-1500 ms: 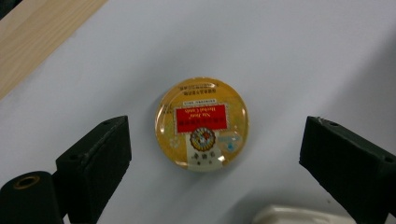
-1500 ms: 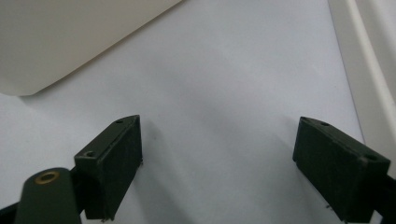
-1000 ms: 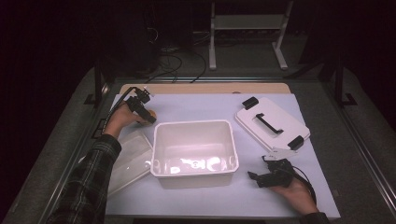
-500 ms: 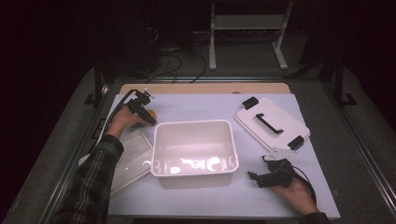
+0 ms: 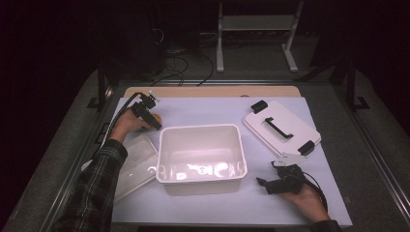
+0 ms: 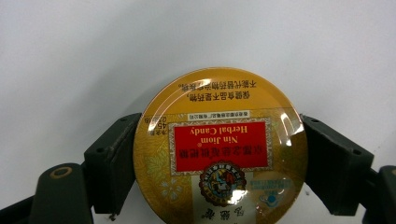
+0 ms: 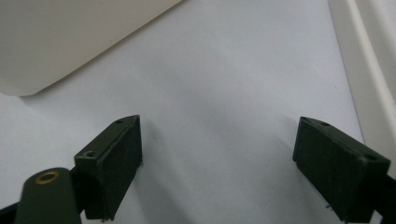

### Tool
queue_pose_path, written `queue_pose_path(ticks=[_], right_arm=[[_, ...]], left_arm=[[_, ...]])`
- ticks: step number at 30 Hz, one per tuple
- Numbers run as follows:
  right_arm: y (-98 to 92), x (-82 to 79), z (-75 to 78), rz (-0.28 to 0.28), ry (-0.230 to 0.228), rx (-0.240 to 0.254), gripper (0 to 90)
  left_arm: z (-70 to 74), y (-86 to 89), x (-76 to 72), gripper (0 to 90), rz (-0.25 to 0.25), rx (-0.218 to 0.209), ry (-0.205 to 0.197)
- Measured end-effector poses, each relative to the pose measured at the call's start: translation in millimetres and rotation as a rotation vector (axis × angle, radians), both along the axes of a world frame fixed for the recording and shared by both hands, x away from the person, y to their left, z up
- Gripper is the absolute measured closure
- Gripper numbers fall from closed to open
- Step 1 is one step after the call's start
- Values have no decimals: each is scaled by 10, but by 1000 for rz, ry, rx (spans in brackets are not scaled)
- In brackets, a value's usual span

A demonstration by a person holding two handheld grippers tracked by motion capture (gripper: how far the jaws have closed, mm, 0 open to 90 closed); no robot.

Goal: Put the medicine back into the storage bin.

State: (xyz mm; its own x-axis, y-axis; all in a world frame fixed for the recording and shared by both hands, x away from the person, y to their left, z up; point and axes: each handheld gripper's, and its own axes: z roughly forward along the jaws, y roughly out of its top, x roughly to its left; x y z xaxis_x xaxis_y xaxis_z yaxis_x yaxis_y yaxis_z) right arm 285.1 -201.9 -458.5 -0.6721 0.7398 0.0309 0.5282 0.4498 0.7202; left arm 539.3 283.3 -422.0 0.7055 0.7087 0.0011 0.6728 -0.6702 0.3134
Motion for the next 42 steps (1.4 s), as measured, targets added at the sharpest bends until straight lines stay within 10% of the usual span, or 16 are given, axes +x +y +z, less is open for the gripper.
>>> queue_pose_path(ticks=[42], right_arm=[[0,-1,0,1,-1,-3,150]], left_arm=[[1136,71,-600,197,-117,-44,-60]])
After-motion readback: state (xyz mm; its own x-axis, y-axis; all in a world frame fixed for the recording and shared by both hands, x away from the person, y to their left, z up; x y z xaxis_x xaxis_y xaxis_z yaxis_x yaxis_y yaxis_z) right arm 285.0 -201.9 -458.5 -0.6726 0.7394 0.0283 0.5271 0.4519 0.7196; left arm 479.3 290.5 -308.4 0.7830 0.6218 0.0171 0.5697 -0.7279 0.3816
